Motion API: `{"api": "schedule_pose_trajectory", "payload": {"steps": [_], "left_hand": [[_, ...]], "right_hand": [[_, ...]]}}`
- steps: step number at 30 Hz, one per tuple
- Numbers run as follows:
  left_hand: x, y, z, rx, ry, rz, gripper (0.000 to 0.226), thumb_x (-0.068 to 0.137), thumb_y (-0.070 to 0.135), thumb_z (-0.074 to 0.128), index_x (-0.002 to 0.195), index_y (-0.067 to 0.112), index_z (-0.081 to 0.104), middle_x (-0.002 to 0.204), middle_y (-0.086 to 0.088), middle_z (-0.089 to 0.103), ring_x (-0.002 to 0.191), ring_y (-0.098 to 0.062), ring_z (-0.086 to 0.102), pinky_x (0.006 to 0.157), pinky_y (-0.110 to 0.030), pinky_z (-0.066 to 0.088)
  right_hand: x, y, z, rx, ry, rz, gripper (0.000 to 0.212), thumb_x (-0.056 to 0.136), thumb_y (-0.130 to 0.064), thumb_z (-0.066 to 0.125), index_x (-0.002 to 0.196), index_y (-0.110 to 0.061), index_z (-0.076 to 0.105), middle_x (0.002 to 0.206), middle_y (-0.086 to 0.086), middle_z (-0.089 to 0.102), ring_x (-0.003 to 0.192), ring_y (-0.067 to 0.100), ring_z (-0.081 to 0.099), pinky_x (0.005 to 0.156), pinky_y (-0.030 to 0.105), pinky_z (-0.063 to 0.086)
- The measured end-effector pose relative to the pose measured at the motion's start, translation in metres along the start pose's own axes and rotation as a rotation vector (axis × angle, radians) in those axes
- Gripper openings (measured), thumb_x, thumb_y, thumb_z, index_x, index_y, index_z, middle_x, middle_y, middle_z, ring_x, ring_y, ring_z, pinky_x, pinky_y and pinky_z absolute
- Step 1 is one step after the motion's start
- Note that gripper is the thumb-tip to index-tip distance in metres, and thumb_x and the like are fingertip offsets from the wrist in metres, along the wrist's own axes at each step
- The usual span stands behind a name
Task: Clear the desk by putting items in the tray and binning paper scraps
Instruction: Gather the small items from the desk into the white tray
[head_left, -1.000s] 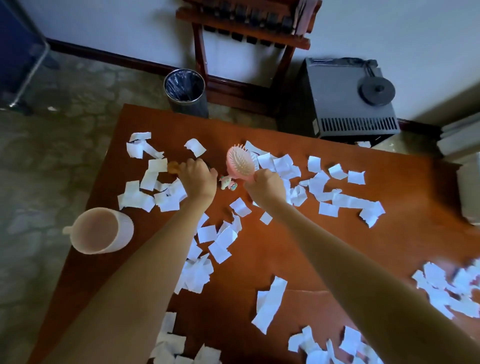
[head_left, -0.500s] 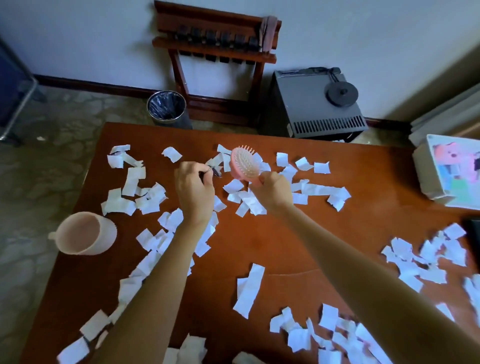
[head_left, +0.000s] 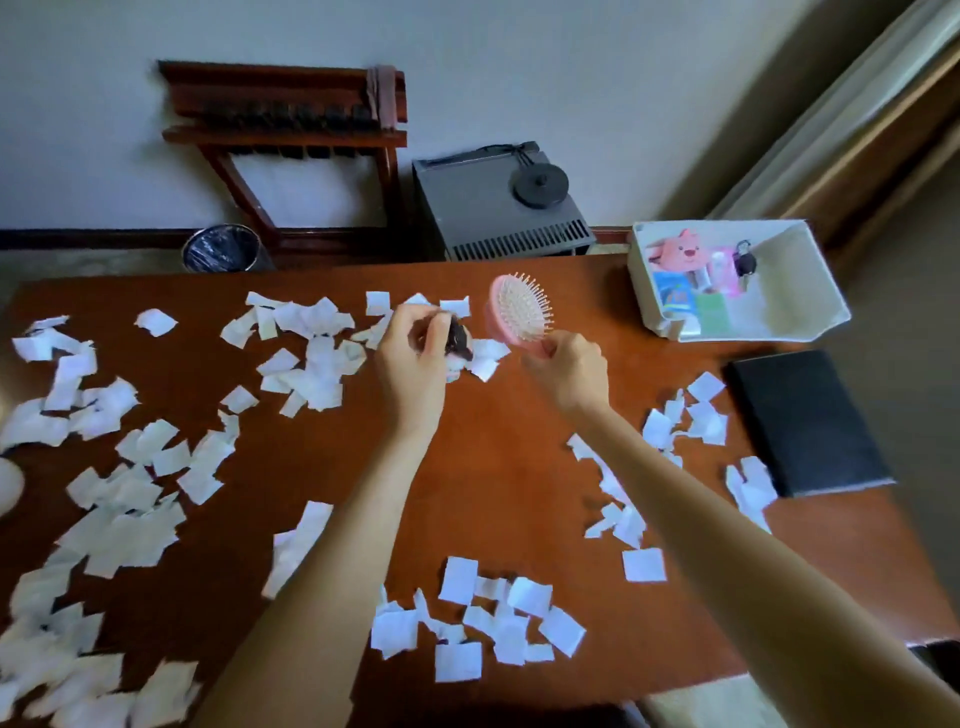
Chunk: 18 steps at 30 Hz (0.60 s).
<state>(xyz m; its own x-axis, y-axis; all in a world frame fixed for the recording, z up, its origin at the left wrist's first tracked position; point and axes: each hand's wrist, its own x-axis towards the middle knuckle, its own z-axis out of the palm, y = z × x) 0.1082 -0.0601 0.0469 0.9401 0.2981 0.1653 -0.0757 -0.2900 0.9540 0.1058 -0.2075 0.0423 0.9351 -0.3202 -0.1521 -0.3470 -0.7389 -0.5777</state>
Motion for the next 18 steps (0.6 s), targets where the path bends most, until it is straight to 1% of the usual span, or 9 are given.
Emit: {"api": "schedule_pose_trajectory", "payload": {"steps": [2,4,7,9,12,13,15,17,18], "left_hand": [[-0.017,0.014,0.039,-0.031,0.035,-0.037,0.012,0.091,0.007,0.053,0.094,-0.002,0.061,0.086,-0.002,0.06,0.078,-0.007,0.056,0.066,0.0,0.043],[-0.032,0.028,0.079,-0.087,0.058,-0.076,0.012,0.092,0.009,0.054,0.093,-0.001,0.061,0.086,-0.003,0.06,0.078,-0.006,0.056,0.066,0.0,0.043],[-0.05,0.048,0.133,-0.185,0.005,-0.192,0.008,0.092,0.016,0.055,0.089,0.009,0.058,0.089,-0.004,0.063,0.083,-0.013,0.059,0.071,-0.012,0.047],[-0.057,0.059,0.163,-0.192,-0.043,-0.236,0.008,0.092,0.02,0.057,0.088,0.012,0.057,0.083,0.0,0.063,0.078,-0.009,0.06,0.07,-0.019,0.05],[-0.06,0.072,0.198,-0.201,-0.076,-0.282,0.011,0.09,0.022,0.059,0.081,0.016,0.058,0.073,0.006,0.061,0.067,0.001,0.059,0.062,-0.012,0.048],[-0.058,0.075,0.208,-0.223,-0.085,-0.302,0.013,0.09,0.022,0.06,0.078,0.018,0.058,0.072,0.008,0.06,0.064,0.002,0.058,0.061,-0.012,0.047],[-0.054,0.08,0.226,-0.252,-0.113,-0.334,0.015,0.089,0.02,0.061,0.075,0.021,0.057,0.071,0.008,0.06,0.066,-0.002,0.059,0.065,-0.021,0.049],[-0.049,0.083,0.241,-0.253,-0.171,-0.342,0.012,0.088,0.017,0.06,0.077,0.018,0.058,0.072,0.006,0.061,0.074,-0.014,0.062,0.073,-0.036,0.054],[-0.046,0.085,0.247,-0.254,-0.201,-0.345,0.011,0.088,0.016,0.06,0.077,0.018,0.058,0.073,0.005,0.061,0.079,-0.019,0.063,0.077,-0.043,0.055]], "right_hand": [[0.008,0.035,-0.026,-0.015,0.004,-0.032,0.025,0.087,-0.025,0.057,0.085,-0.002,0.067,0.08,0.012,0.064,0.071,0.028,0.059,0.06,0.031,0.043],[0.018,0.071,-0.054,-0.032,-0.003,-0.056,0.025,0.087,-0.027,0.059,0.084,-0.004,0.068,0.078,0.008,0.061,0.07,0.024,0.057,0.06,0.029,0.042],[0.033,0.117,-0.092,-0.094,-0.006,-0.033,0.024,0.088,-0.025,0.057,0.085,-0.004,0.067,0.077,0.008,0.06,0.071,0.025,0.056,0.063,0.028,0.039],[0.045,0.143,-0.111,-0.098,0.014,-0.002,0.023,0.089,-0.025,0.056,0.085,-0.004,0.064,0.086,0.014,0.066,0.072,0.028,0.058,0.062,0.029,0.04],[0.062,0.169,-0.128,-0.091,0.022,0.066,0.02,0.09,-0.022,0.055,0.088,-0.003,0.062,0.087,0.012,0.061,0.071,0.024,0.053,0.061,0.028,0.038],[0.068,0.175,-0.132,-0.088,0.023,0.087,0.018,0.089,-0.02,0.055,0.088,-0.003,0.062,0.086,0.011,0.059,0.073,0.025,0.054,0.062,0.029,0.04],[0.079,0.185,-0.139,-0.088,0.039,0.117,0.017,0.087,-0.017,0.055,0.089,-0.002,0.062,0.089,0.012,0.061,0.079,0.03,0.059,0.065,0.032,0.044],[0.086,0.193,-0.147,-0.069,0.057,0.165,0.016,0.086,-0.014,0.054,0.091,-0.001,0.062,0.091,0.013,0.062,0.08,0.03,0.058,0.064,0.03,0.041],[0.09,0.197,-0.15,-0.054,0.061,0.186,0.013,0.085,-0.012,0.053,0.087,-0.001,0.061,0.089,0.014,0.062,0.077,0.029,0.055,0.063,0.03,0.039]]}}
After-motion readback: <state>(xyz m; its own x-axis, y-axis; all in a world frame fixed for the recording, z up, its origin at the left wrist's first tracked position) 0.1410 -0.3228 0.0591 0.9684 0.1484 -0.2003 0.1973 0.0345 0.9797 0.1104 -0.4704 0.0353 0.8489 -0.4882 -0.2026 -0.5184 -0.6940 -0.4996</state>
